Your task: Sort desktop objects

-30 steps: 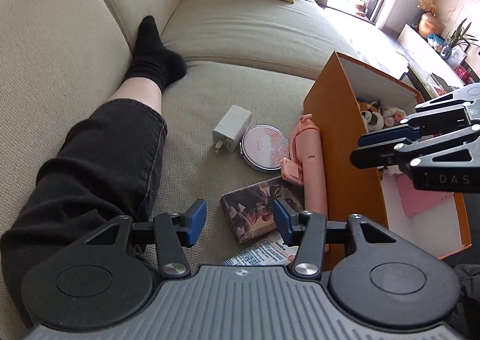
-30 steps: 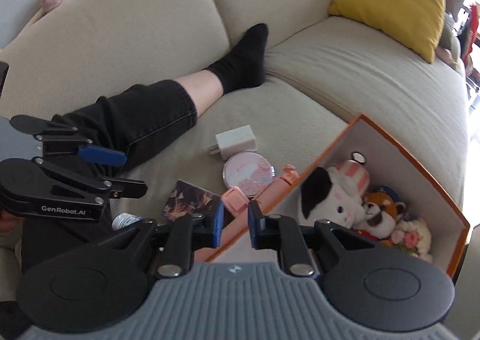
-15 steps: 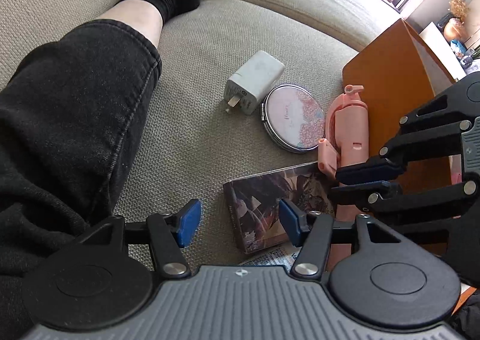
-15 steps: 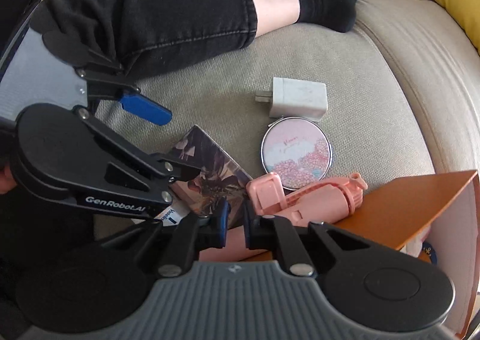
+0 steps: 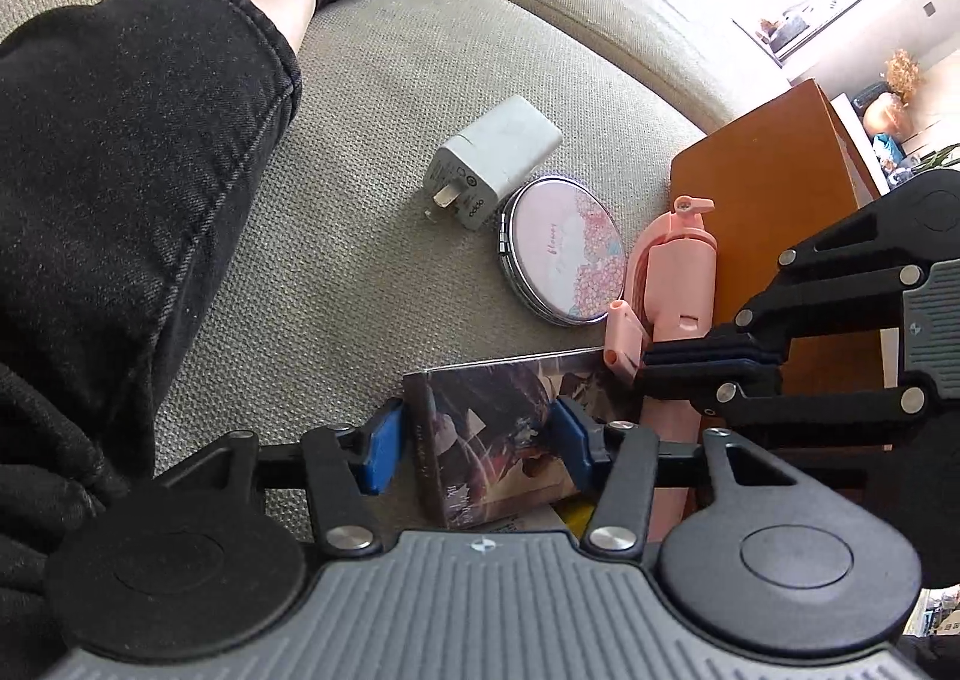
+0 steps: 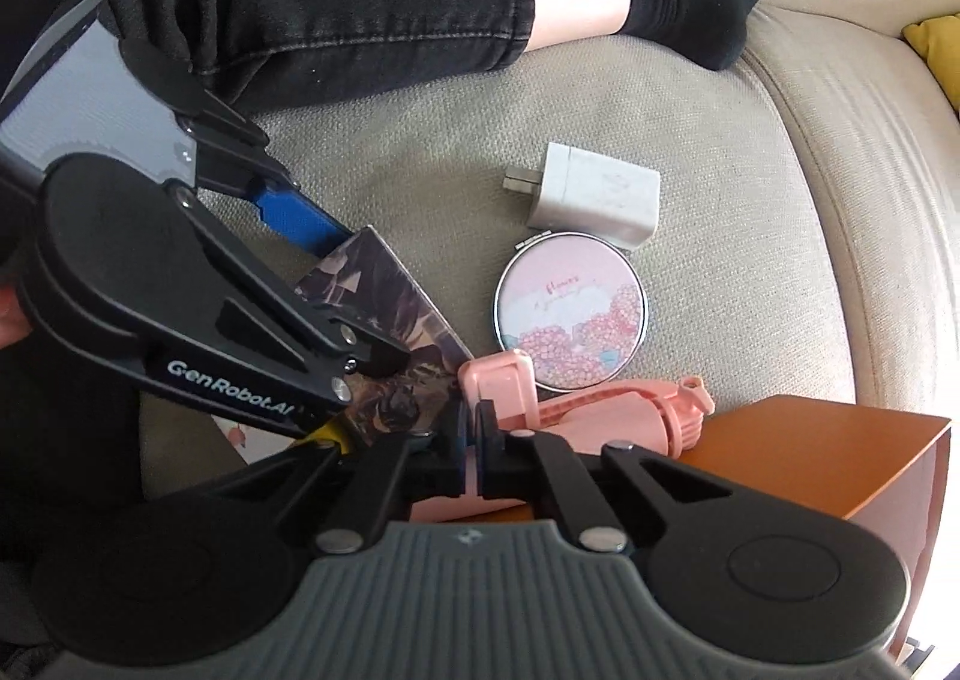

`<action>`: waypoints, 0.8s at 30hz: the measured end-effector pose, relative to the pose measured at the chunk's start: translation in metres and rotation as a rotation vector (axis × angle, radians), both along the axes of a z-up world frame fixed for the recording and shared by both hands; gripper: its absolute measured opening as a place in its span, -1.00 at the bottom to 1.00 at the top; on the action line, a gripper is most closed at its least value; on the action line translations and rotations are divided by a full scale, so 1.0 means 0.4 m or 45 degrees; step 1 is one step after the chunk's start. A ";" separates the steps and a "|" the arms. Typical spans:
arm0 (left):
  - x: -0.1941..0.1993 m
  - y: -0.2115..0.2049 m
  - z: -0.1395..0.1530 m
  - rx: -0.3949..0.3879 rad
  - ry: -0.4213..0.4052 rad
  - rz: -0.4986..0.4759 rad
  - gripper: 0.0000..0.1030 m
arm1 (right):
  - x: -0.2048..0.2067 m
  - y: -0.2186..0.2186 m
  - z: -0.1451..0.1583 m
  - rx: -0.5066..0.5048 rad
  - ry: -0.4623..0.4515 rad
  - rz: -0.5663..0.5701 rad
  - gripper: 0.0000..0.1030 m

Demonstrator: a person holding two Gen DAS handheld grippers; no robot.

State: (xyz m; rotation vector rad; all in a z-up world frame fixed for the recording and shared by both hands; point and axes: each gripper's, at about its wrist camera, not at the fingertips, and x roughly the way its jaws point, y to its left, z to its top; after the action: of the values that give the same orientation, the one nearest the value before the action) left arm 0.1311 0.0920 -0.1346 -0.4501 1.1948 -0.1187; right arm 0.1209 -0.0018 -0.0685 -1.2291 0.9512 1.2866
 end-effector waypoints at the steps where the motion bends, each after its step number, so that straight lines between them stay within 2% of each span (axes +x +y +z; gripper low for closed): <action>1: -0.005 0.002 0.004 0.000 -0.005 0.009 0.03 | -0.002 -0.001 0.001 -0.002 -0.021 0.010 -0.93; 4: -0.031 0.012 0.032 0.006 -0.045 0.021 -0.22 | -0.009 -0.004 0.004 -0.009 -0.040 0.029 -0.91; 9: -0.052 0.018 0.088 0.027 -0.103 0.001 -0.47 | -0.019 0.003 -0.010 -0.013 -0.005 0.010 -0.87; 10: -0.059 0.017 0.098 0.069 -0.115 -0.003 -0.97 | -0.024 0.005 -0.013 -0.010 -0.011 0.009 -0.85; 11: -0.059 0.018 0.115 0.136 -0.131 -0.008 -1.00 | -0.030 0.010 -0.013 -0.004 -0.016 0.008 -0.81; 12: -0.057 0.019 0.125 0.141 -0.140 -0.014 -1.00 | -0.033 0.012 -0.013 0.002 0.000 0.007 -0.82; 14: -0.062 0.035 0.124 0.073 -0.118 -0.020 -1.00 | -0.037 0.020 -0.021 -0.006 0.084 -0.005 -0.84; 15: -0.059 0.028 0.119 0.085 -0.097 -0.010 -1.00 | -0.044 0.023 -0.024 -0.008 0.075 -0.007 -0.86; 17: -0.063 0.030 0.114 0.160 -0.078 0.008 -0.93 | -0.059 0.024 -0.015 0.014 0.039 0.025 -0.86; 18: -0.064 0.036 0.108 0.145 -0.061 0.019 -0.83 | -0.062 0.024 -0.008 0.017 0.034 0.030 -0.84; 20: -0.069 0.049 0.098 0.080 -0.047 0.043 -0.31 | -0.059 0.019 0.001 0.011 0.025 0.035 -0.84; 22: -0.070 0.049 0.093 0.069 -0.062 0.040 -0.04 | -0.049 0.015 0.008 -0.002 -0.011 0.032 -0.84; 24: -0.063 0.043 0.088 0.069 -0.064 0.029 0.07 | -0.036 0.012 0.010 -0.019 -0.033 0.019 -0.83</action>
State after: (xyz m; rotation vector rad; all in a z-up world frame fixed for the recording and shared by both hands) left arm 0.1060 0.1090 -0.0994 -0.4106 1.1405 -0.0775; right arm 0.1066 0.0028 -0.0646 -1.2635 0.9362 1.2747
